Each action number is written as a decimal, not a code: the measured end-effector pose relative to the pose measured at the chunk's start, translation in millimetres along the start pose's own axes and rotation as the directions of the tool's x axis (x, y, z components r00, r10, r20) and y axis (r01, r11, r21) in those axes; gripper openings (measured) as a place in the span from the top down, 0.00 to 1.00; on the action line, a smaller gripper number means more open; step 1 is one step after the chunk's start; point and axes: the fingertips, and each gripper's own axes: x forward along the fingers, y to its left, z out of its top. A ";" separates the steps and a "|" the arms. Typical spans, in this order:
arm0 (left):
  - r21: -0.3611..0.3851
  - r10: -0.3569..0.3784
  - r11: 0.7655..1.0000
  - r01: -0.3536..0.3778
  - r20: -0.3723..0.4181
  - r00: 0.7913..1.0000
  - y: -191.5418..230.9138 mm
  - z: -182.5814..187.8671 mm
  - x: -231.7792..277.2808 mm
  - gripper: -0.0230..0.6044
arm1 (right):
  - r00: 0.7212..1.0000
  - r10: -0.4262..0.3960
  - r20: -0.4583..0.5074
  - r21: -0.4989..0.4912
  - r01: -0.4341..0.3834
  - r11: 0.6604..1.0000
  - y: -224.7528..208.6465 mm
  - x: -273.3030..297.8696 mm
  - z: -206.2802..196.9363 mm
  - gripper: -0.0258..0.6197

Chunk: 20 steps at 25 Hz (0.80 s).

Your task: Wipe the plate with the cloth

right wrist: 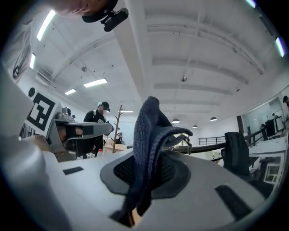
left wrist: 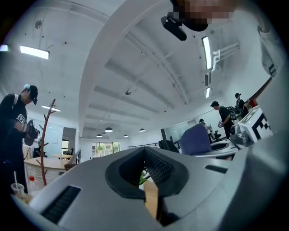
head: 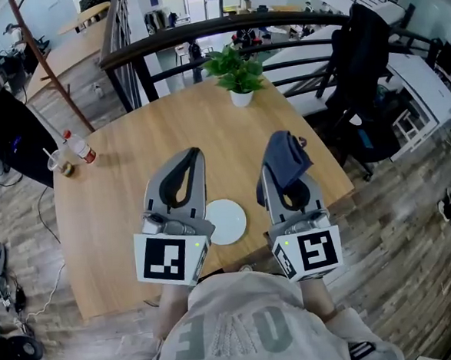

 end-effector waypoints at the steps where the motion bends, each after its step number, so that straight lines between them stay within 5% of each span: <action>1: 0.008 0.003 1.000 -0.003 -0.005 1.000 -0.8 -0.7 0.6 0.95 | 1.000 -0.006 -0.013 -0.008 0.006 1.000 -0.9 -1.4 -3.8 0.87; 20: 0.024 -0.011 1.000 0.011 0.006 1.000 -8.5 1.7 11.8 0.95 | 0.999 -0.023 -0.022 -0.087 0.021 0.996 -14.6 -6.7 -12.0 0.87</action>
